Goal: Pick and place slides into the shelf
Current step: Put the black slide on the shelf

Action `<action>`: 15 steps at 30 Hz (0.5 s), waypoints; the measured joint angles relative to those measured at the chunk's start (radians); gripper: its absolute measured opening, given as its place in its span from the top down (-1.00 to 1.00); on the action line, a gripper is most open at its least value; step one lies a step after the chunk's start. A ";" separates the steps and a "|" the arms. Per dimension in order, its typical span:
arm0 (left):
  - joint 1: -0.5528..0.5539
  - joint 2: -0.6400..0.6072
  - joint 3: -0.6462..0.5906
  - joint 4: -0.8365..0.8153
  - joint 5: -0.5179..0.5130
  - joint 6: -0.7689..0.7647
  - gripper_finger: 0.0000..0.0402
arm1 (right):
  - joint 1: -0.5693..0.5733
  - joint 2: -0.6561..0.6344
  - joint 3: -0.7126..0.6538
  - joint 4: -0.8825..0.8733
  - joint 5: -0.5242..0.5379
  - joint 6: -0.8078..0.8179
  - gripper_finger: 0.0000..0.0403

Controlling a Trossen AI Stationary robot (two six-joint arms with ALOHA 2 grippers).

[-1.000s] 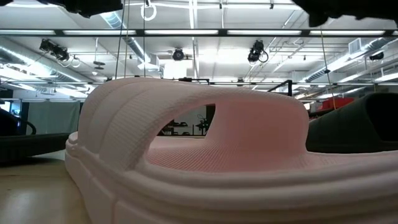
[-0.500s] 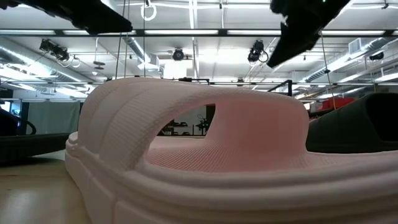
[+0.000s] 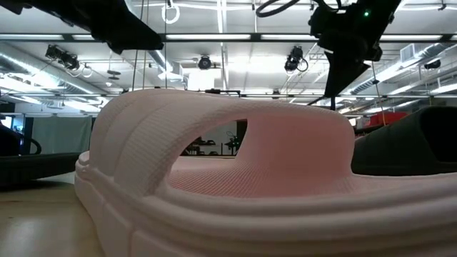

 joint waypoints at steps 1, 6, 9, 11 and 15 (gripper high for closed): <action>-0.001 0.013 0.007 -0.020 0.003 0.010 0.34 | 0.000 -0.002 0.000 0.004 0.000 0.003 0.14; 0.006 0.096 0.022 -0.072 0.000 -0.096 0.31 | 0.000 -0.002 0.000 0.027 0.001 0.003 0.15; 0.008 0.167 0.021 -0.157 0.000 -0.164 0.30 | 0.000 -0.002 0.000 0.039 0.001 0.002 0.15; 0.010 0.225 0.021 -0.206 0.000 -0.184 0.30 | 0.000 -0.002 0.000 0.048 0.001 0.002 0.16; 0.011 0.333 0.021 -0.209 -0.047 -0.205 0.33 | 0.000 -0.002 0.000 0.064 0.001 0.001 0.16</action>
